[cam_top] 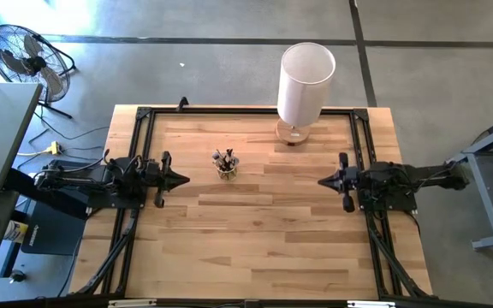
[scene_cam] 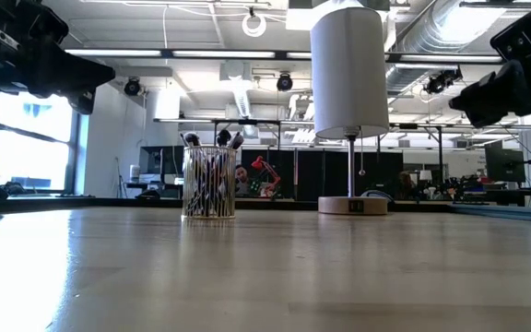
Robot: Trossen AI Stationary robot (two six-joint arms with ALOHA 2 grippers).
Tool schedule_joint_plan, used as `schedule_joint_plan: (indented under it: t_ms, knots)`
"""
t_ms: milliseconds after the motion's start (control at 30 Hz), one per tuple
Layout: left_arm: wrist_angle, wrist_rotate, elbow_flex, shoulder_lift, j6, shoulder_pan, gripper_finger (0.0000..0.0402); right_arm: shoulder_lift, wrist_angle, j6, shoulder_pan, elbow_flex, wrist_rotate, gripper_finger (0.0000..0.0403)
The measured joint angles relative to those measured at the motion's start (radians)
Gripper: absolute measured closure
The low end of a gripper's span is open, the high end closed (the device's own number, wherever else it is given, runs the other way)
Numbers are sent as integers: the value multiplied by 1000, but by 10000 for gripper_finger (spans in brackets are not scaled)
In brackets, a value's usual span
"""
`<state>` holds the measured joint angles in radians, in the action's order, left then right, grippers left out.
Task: Put items in baskets/containers
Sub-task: Return to Home Position
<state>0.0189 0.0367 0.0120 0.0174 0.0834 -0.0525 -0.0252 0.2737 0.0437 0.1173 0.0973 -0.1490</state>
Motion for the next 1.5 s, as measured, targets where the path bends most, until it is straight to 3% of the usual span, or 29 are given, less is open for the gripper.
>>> schedule_joint_plan:
  t_ms: [500, 1500]
  knots:
    - [0, 0, 0, 0, 0, 0, 400, -13, -1, -26, 0, 1, -53, 403]
    - [0, 0, 0, 0, 0, 0, 400, -13, -1, -26, 1, 1, -53, 402]
